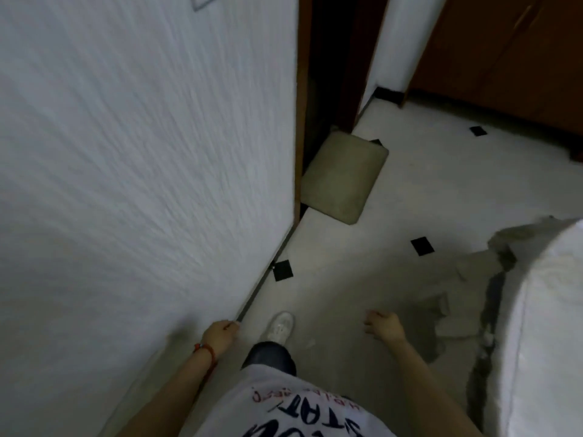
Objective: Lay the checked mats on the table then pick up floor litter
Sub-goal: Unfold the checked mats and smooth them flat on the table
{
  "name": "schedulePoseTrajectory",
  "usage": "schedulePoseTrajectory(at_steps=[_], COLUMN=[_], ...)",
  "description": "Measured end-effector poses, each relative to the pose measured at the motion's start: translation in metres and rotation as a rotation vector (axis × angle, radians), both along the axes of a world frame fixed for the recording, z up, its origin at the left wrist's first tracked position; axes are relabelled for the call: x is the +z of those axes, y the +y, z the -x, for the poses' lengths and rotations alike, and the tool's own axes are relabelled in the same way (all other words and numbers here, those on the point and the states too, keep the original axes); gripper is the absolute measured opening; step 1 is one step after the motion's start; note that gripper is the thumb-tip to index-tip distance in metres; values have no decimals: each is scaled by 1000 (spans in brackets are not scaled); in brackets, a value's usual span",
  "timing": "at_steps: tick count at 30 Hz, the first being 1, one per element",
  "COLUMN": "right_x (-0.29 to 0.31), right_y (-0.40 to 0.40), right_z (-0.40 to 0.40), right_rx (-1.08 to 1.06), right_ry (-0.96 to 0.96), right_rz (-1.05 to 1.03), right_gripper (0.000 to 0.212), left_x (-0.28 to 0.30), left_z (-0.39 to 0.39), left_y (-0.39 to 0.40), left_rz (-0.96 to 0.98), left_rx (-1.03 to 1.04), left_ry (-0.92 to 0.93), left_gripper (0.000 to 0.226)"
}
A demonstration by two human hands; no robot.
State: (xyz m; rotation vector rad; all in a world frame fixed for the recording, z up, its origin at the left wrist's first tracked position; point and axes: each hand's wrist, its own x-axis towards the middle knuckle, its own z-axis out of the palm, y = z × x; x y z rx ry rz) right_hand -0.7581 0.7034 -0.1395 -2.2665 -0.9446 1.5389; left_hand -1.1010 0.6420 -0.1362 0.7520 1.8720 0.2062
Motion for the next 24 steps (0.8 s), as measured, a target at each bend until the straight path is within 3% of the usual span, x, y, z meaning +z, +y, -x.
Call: schedulePoseTrajectory(at_steps=[8, 11, 13, 19, 24], right_x=[9, 6, 3, -22, -14], right_y=[55, 59, 63, 107, 190], right_z=[-30, -46, -58, -117, -193], right_rx=[-324, -430, -518, -699, -739], right_ry=[15, -18, -13, 66, 93], right_rz=[8, 44, 71, 97, 36], right_gripper=[18, 25, 18, 25, 23], left_x=[17, 21, 24, 21, 15], left_z=[-34, -76, -110, -223, -302], left_y=[213, 289, 336, 458, 508], left_rz=[73, 73, 54, -39, 38], left_rx=[-378, -505, -538, -571, -585], left_ry=[-17, -33, -61, -66, -82], left_gripper=[34, 28, 27, 34, 31])
